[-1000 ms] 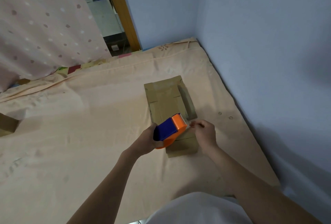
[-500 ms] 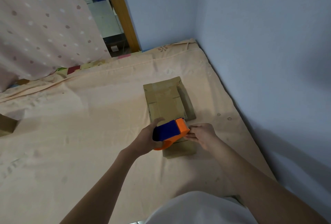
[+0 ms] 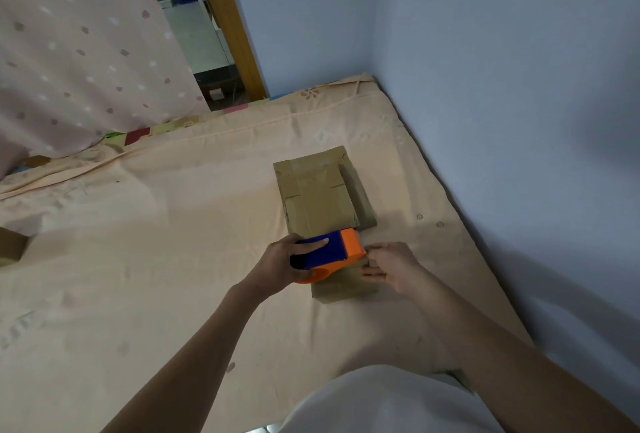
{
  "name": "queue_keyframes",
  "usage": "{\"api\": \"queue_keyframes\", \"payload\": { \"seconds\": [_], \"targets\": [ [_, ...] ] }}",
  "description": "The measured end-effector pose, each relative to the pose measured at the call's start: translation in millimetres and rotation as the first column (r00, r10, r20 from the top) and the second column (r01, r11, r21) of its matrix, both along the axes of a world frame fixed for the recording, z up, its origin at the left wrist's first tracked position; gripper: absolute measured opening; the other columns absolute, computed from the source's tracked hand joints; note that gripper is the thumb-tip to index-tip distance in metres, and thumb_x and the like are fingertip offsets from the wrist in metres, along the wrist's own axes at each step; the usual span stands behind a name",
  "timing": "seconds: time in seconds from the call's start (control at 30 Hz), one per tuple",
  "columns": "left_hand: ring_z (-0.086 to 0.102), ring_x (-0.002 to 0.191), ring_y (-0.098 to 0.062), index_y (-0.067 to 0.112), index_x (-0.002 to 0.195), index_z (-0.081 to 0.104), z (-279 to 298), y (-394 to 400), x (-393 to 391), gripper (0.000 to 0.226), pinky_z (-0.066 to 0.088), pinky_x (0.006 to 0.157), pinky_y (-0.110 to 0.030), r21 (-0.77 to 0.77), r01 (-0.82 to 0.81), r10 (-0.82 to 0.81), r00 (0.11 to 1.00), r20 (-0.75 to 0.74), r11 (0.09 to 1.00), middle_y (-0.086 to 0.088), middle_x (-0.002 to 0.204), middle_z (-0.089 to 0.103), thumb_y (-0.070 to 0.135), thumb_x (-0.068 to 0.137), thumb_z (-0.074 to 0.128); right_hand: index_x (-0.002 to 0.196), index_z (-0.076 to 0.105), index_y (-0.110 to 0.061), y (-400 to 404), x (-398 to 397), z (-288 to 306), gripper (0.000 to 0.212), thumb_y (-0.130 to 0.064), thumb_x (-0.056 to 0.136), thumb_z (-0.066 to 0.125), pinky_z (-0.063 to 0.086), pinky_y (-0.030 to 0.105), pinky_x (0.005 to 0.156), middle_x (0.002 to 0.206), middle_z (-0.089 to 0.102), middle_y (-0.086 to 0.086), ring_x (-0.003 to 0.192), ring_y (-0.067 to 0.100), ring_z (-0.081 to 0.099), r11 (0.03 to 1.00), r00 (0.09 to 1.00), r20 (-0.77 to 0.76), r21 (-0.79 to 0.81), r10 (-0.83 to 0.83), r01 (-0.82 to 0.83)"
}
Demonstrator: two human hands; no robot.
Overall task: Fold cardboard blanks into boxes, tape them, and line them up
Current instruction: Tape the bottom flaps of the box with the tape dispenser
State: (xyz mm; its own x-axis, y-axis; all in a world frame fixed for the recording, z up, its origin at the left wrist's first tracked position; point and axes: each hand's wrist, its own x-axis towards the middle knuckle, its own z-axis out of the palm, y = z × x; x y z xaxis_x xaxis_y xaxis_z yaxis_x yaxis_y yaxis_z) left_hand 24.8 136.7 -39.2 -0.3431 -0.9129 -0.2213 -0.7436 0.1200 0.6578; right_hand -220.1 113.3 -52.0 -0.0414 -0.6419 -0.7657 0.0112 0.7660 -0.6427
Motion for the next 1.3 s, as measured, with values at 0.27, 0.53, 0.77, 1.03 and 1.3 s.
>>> {"api": "queue_keyframes", "payload": {
  "seconds": [0.27,0.53,0.77,1.03,1.3],
  "targets": [
    [0.041,0.121,-0.009,0.043,0.145,0.041,4,-7,-5,0.073,0.049,0.086,-0.016,-0.019,0.093,-0.090,0.988,0.124,0.996,0.004,0.136,0.045,0.018,0.086,0.076,0.120,0.062,0.001,15,3,-34,0.028,-0.002,0.093,0.068,0.060,0.033,0.083,0.104,0.072,0.017,0.095,0.023,0.072,0.985,0.981,0.090,0.006,-0.172,0.173],
    [0.046,0.120,-0.012,0.042,0.145,0.044,-3,4,3,0.070,0.049,0.087,-0.017,0.025,0.123,-0.126,0.976,0.175,0.992,0.006,0.135,0.046,0.017,0.087,0.075,0.113,0.069,0.000,8,5,-45,0.022,-0.001,0.091,0.067,0.062,0.032,0.078,0.122,0.066,0.018,0.093,0.024,0.071,0.998,0.995,-0.096,-0.064,-0.003,-0.003],
    [0.046,0.122,-0.012,0.043,0.145,0.042,-10,8,6,0.072,0.048,0.084,-0.014,-0.007,0.112,-0.109,0.977,0.186,0.994,0.005,0.134,0.048,0.019,0.086,0.076,0.108,0.069,-0.001,-5,6,-45,0.020,-0.002,0.089,0.066,0.064,0.037,0.070,0.112,0.069,0.009,0.080,0.022,0.072,0.993,0.951,-0.299,-0.055,0.081,-0.102],
    [0.047,0.121,-0.012,0.041,0.145,0.042,-12,7,11,0.073,0.046,0.082,-0.009,0.001,0.130,-0.128,0.974,0.188,0.991,0.005,0.133,0.050,0.019,0.085,0.078,0.119,0.062,0.003,-10,6,-40,0.033,0.005,0.086,0.067,0.063,0.038,0.060,0.116,0.067,0.019,0.074,0.026,0.073,1.000,0.949,-0.316,-0.004,0.012,-0.014],
    [0.047,0.120,-0.010,0.041,0.144,0.044,-13,0,6,0.072,0.044,0.077,-0.005,0.001,0.137,-0.136,0.978,0.159,0.991,0.006,0.134,0.050,0.020,0.084,0.078,0.098,0.067,0.004,-10,-12,-44,0.013,0.006,0.085,0.066,0.064,0.037,0.065,0.094,0.071,0.020,0.075,0.027,0.073,0.998,0.941,-0.335,-0.034,-0.054,0.045]
  ]
}}
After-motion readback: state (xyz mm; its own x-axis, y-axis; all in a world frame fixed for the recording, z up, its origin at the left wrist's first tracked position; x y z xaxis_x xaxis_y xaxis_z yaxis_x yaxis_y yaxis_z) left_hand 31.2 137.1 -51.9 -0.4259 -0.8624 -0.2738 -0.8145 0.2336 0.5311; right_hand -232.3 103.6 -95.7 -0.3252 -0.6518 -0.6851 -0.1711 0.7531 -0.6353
